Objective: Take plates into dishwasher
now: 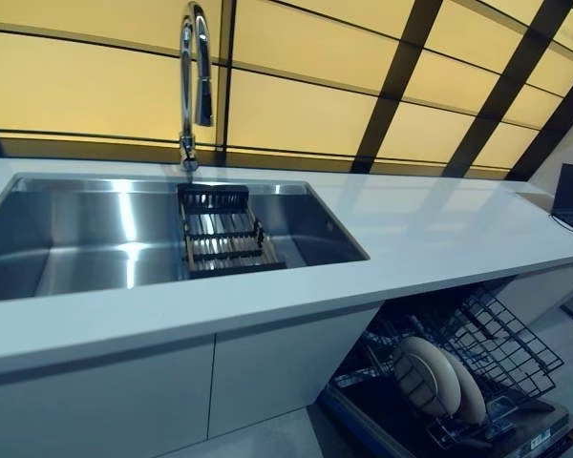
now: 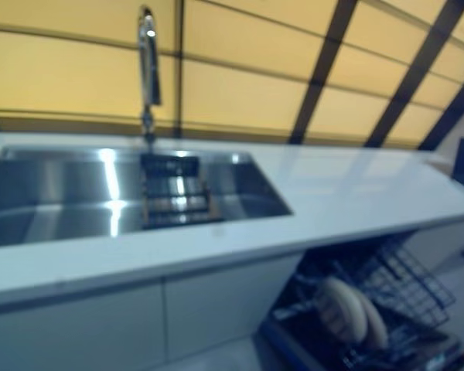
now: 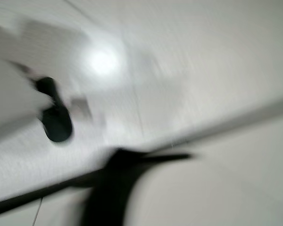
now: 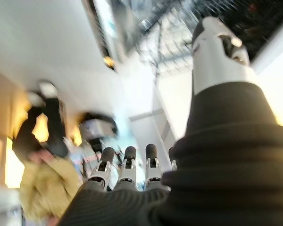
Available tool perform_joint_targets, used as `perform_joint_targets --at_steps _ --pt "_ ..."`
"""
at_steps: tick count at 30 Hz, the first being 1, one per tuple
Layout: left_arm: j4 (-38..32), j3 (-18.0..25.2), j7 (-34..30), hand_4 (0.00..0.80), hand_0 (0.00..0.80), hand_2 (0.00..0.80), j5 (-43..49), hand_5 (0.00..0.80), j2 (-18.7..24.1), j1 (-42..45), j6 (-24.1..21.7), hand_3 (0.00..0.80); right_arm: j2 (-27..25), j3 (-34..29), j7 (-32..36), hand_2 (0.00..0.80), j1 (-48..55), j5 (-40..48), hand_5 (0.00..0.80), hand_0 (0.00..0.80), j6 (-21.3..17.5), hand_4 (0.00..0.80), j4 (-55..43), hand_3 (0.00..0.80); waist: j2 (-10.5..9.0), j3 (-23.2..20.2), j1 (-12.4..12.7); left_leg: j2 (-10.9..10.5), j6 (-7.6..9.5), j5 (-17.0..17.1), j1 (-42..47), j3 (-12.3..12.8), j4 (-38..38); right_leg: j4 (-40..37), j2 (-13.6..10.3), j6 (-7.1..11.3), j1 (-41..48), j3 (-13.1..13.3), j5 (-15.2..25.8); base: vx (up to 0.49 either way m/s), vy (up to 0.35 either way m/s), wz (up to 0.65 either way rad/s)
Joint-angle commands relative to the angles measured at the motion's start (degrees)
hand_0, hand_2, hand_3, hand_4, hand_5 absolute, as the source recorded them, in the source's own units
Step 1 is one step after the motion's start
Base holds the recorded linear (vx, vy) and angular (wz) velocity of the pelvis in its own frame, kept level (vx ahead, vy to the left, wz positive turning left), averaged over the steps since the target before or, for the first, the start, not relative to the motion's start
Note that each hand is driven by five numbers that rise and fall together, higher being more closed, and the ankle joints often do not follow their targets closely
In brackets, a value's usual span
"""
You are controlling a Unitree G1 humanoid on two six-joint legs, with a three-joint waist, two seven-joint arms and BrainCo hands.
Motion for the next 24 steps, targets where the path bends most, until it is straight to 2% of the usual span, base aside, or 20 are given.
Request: perform_joint_targets --at_steps 1,2,3,4,5,8,9,10,11,13,14,15,16,17,18,19,20,22,23,24 --pt "0.3 1.2 1.1 0.000 0.000 0.000 -0.7 0.000 0.2 2.6 -1.1 0.000 -2.5 0.4 -1.5 0.000 -4.2 0.1 0.000 0.000 2.6 0.000 -0.4 0.000 2.21 2.3 3.4 -5.2 -1.83 -2.6 -6.7 -2.3 -7.7 -3.1 5.9 -0.77 9.3 3.2 0.4 -0.391 -0.184 -0.06" --pt "0.6 2.5 1.1 0.000 0.000 0.000 -0.6 0.000 0.1 4.4 -1.0 0.000 -1.3 0.9 -1.1 0.000 -4.3 -1.8 0.000 0.000 2.5 0.000 1.4 0.000 2.86 3.3 4.5 -4.0 -3.13 -1.4 -8.4 -4.4 -8.1 -3.3 6.2 -1.16 9.0 2.8 0.6 -0.464 -0.221 -0.03" --pt "0.8 3.4 0.8 0.000 0.000 0.000 -0.2 0.000 -0.3 5.2 -0.8 0.000 -0.3 1.8 -0.4 0.000 -4.5 -2.8 0.000 0.000 2.1 0.000 2.2 0.000 3.67 4.3 5.6 -3.4 -3.23 0.6 -8.0 -6.6 -7.0 -4.7 7.3 -1.55 8.8 3.3 2.9 -0.400 -0.181 0.07" --pt "1.0 3.5 0.6 0.000 0.000 0.000 -0.1 0.000 -0.4 5.4 -0.6 0.000 0.0 2.0 -0.4 0.000 -4.5 -2.8 0.000 0.000 2.3 0.000 2.3 0.000 3.68 4.5 5.8 -3.6 -3.14 0.4 -7.5 -7.3 -6.6 -4.9 7.1 -1.57 8.9 3.3 3.2 -0.433 -0.176 -0.03" --pt "1.6 4.7 -0.7 0.000 0.000 0.000 0.6 0.000 -0.7 6.1 -0.2 0.000 1.7 3.7 -0.5 0.000 -4.7 -4.1 0.000 0.000 4.0 0.000 2.6 0.000 3.32 4.9 6.1 -3.4 -2.40 -2.4 -4.9 -10.9 -1.3 -5.6 5.8 -1.45 8.0 2.4 4.7 -0.277 -0.109 -0.13" --pt "1.8 5.3 -1.3 0.000 0.000 0.000 0.3 0.000 -1.1 5.6 0.3 0.000 2.5 3.9 0.4 0.000 -4.0 -3.7 0.000 0.000 5.2 0.000 3.4 0.000 2.55 4.6 5.0 -2.4 -2.26 -4.2 -3.8 -10.6 7.9 -7.5 4.1 -1.51 7.7 0.1 6.4 -0.278 -0.122 -0.20" --pt "1.3 5.4 -1.4 0.000 0.000 0.000 0.3 0.000 -1.3 5.1 0.6 0.000 2.7 3.3 0.2 0.000 -3.0 -3.4 0.000 0.000 5.0 0.000 4.0 0.000 1.69 4.4 4.4 -2.5 -1.76 -6.5 -2.8 -11.4 13.8 -8.6 2.8 -1.51 7.4 -0.7 7.5 -0.310 -0.109 0.11" --pt "0.7 5.2 -1.4 0.000 0.000 0.000 0.0 0.000 -1.5 4.5 0.9 0.000 2.8 2.3 0.1 0.000 -2.4 -4.1 0.000 0.000 4.8 0.000 4.5 0.000 0.76 3.9 3.6 -3.3 -0.51 -10.8 -0.1 -11.6 16.7 -9.2 1.1 -1.03 6.5 -1.7 8.8 -0.346 -0.079 0.17" --pt "-0.4 4.9 -1.6 0.000 0.000 0.000 -0.1 0.000 -1.8 3.7 1.4 0.000 2.3 1.0 0.4 0.000 -1.4 -4.6 0.000 0.000 5.2 0.000 4.7 0.000 -0.06 3.0 2.4 -4.1 0.42 -14.9 3.5 -10.5 21.4 -10.3 -0.7 -0.63 5.7 -3.9 10.2 -0.316 -0.060 0.13" --pt "-1.2 4.4 -2.0 0.000 0.000 0.000 -0.4 0.000 -2.3 2.4 0.6 0.000 1.3 -1.0 0.3 0.000 0.1 -4.6 0.000 0.000 5.2 0.000 5.6 0.000 -0.51 1.6 0.6 -3.7 0.42 -17.5 7.3 -8.7 27.9 -11.5 -1.7 -0.83 4.4 -6.6 11.7 -0.303 -0.049 0.24" --pt "-1.4 3.6 -2.7 0.000 0.000 0.000 -0.7 0.000 -2.7 1.3 -0.8 0.000 0.6 -2.8 0.7 0.000 1.9 -4.5 0.000 0.000 4.6 0.000 6.1 0.000 -0.09 0.0 -1.3 -3.5 -0.78 -17.0 13.1 -7.8 29.0 -12.0 -1.7 -1.31 3.2 -8.4 12.2 -0.246 -0.007 0.71" --pt "-1.5 2.8 -3.2 0.000 0.000 0.000 -0.9 0.000 -2.9 0.8 -1.2 0.000 0.3 -3.7 0.6 0.000 3.1 -4.0 0.000 0.000 4.3 0.000 6.3 0.000 1.20 -0.9 -2.2 -3.3 -2.70 -16.6 16.8 -9.0 29.3 -12.2 -0.4 -1.57 3.2 -9.0 11.3 -0.273 0.010 1.06" --pt "-1.6 2.4 -3.3 0.000 0.000 0.000 -0.9 0.000 -3.1 0.5 -1.4 0.000 0.1 -4.2 0.6 0.000 3.6 -3.8 0.000 0.000 4.2 0.000 6.2 0.000 0.94 -1.1 -2.5 -3.9 -2.49 -14.8 17.4 -8.5 28.6 -12.5 -1.0 -1.99 2.5 -10.0 12.3 -0.147 0.009 0.85" --pt "-1.7 1.9 -3.5 0.000 0.000 0.000 -0.6 0.000 -3.3 0.1 -1.8 0.000 0.1 -4.5 0.5 0.000 4.3 -3.3 0.000 0.000 4.5 0.000 6.0 0.000 2.06 -1.9 -3.1 -3.9 -3.89 -14.7 19.6 -9.5 27.9 -12.4 0.4 -2.09 2.4 -10.2 11.3 -0.238 0.006 0.64" --pt "-1.6 1.4 -3.6 0.000 0.000 0.000 0.0 0.000 -3.6 -0.3 -2.3 0.000 -0.2 -5.2 0.4 0.000 5.3 -2.7 0.000 0.000 4.9 0.000 5.7 0.000 1.98 -2.3 -3.7 -5.0 -3.69 -12.9 20.7 -9.1 26.4 -12.7 0.1 -2.50 1.4 -11.1 12.5 -0.128 -0.003 0.57" --pt "-1.5 1.0 -3.7 0.000 0.000 0.000 0.3 0.000 -3.8 -0.6 -2.8 0.000 -0.3 -5.7 0.2 0.000 6.1 -1.9 0.000 0.000 5.1 0.000 5.5 0.000 2.98 -2.9 -4.3 -4.7 -4.79 -13.5 22.2 -10.0 25.8 -12.7 1.4 -2.53 1.3 -10.6 11.6 -0.263 0.005 0.77" --pt "-1.3 -0.3 -3.9 0.000 0.000 0.000 1.7 0.000 -4.3 -1.6 -3.7 0.000 -0.7 -7.6 -0.8 0.000 8.3 0.7 0.000 0.000 6.6 0.000 5.0 0.000 4.26 -3.8 -6.0 -5.5 -5.58 -13.3 25.4 -9.6 22.3 -12.6 2.8 -2.85 -0.9 -11.6 12.2 -0.301 0.030 1.05" --pt "-0.9 -1.7 -3.7 0.000 0.000 0.000 2.2 0.000 -4.7 -3.2 -4.2 0.000 -0.2 -9.3 -1.1 0.000 10.0 1.5 0.000 0.000 8.9 0.000 4.5 0.000 5.72 -3.8 -7.6 -7.4 -4.80 -16.8 28.3 -8.6 12.1 -9.7 3.9 -1.88 -5.8 -13.6 12.7 -0.414 0.053 1.49" --pt "-0.9 -2.6 -3.0 0.000 0.000 0.000 2.9 0.000 -4.9 -4.5 -3.8 0.000 0.1 -10.5 -2.1 0.000 11.1 5.7 0.000 0.000 11.0 0.000 4.4 0.000 5.93 -2.7 -8.8 -8.6 -3.47 -21.1 29.5 -7.0 6.7 -6.5 3.0 -0.22 -9.7 -15.5 13.9 -0.428 0.045 1.20" --pt "-0.8 -3.1 -2.6 0.000 0.000 0.000 2.9 0.000 -4.9 -4.8 -3.9 0.000 0.3 -11.8 -2.9 0.000 11.3 8.4 0.000 0.000 12.3 0.000 4.6 0.000 6.08 -2.1 -9.2 -9.0 -3.19 -22.4 30.5 -6.9 3.6 -6.0 2.8 0.35 -11.0 -16.3 14.8 -0.524 0.038 0.76"
